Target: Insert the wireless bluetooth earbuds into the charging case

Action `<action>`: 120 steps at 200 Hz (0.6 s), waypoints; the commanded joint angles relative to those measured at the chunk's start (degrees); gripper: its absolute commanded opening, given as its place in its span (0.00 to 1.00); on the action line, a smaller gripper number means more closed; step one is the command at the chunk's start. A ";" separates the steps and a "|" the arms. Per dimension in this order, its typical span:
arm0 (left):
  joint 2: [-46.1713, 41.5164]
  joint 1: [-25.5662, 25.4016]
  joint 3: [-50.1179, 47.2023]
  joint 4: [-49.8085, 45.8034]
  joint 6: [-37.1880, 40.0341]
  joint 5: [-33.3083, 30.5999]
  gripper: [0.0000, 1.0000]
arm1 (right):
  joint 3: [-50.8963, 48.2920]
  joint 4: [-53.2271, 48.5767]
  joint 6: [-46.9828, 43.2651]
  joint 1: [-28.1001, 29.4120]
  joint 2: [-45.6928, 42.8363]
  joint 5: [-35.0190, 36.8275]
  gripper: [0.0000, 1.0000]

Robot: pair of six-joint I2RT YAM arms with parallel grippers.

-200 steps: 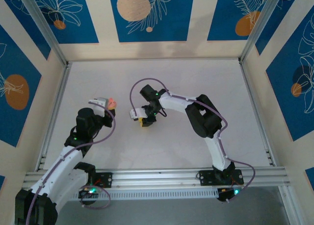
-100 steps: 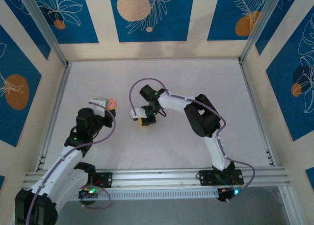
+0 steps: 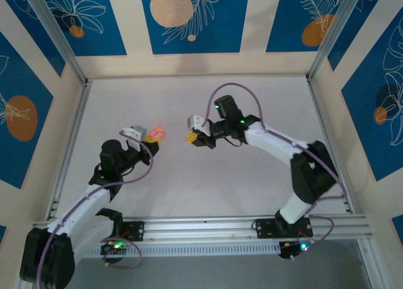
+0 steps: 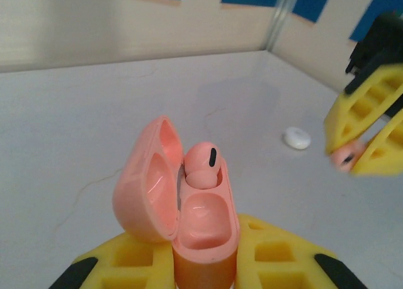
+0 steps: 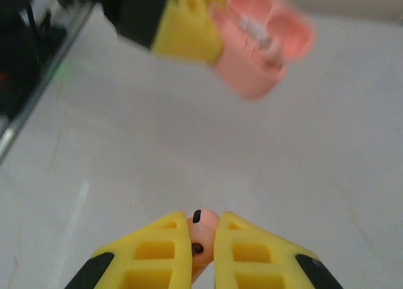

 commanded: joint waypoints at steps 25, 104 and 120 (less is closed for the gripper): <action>7.69 -6.49 -0.75 22.37 -2.11 10.18 0.18 | -10.64 20.47 16.72 -3.20 -11.62 -10.81 0.12; 19.45 -17.42 4.61 34.05 1.97 12.39 0.18 | -16.80 35.21 25.96 -3.67 -17.32 -12.98 0.12; 20.69 -18.16 4.83 36.33 1.63 11.77 0.18 | -17.92 37.60 27.42 -3.36 -17.26 -12.50 0.12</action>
